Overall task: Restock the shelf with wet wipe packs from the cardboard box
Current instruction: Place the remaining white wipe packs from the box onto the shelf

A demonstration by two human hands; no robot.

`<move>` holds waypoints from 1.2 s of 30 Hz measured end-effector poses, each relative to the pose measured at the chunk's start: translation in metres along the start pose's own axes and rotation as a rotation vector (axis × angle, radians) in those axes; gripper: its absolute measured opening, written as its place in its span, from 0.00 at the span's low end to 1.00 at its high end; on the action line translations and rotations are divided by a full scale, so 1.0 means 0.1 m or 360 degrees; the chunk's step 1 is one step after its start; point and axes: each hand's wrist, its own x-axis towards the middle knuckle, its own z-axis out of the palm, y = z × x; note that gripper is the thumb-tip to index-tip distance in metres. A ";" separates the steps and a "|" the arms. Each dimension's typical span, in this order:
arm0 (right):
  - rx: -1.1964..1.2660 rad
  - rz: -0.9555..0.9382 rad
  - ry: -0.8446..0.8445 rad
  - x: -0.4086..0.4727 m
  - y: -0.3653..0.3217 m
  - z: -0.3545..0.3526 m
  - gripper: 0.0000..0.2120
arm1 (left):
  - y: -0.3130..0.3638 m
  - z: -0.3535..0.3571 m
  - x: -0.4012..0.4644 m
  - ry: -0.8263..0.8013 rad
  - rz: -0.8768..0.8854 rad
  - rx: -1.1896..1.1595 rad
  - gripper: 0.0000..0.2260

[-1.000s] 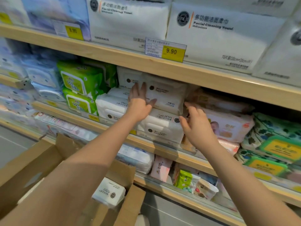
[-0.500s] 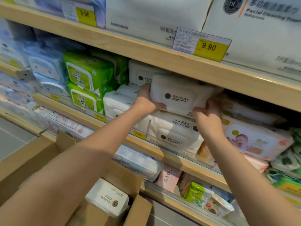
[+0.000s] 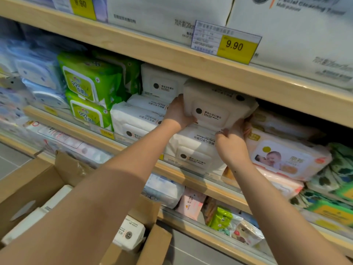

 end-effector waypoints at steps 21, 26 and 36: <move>-0.0589 -0.0730 -0.1332 -1.33 0.26 2.22 0.30 | -3.00 -1.16 -3.28 -0.0128 -0.1068 0.0506 0.36; -0.0798 -0.0695 -0.1428 -1.34 0.61 2.78 0.32 | -3.39 -0.81 -3.43 -0.0131 -0.1773 0.0434 0.48; -0.1164 -0.0726 -0.1471 -1.44 0.88 3.31 0.53 | -3.75 -0.59 -3.42 -0.0216 -0.1881 0.0437 0.51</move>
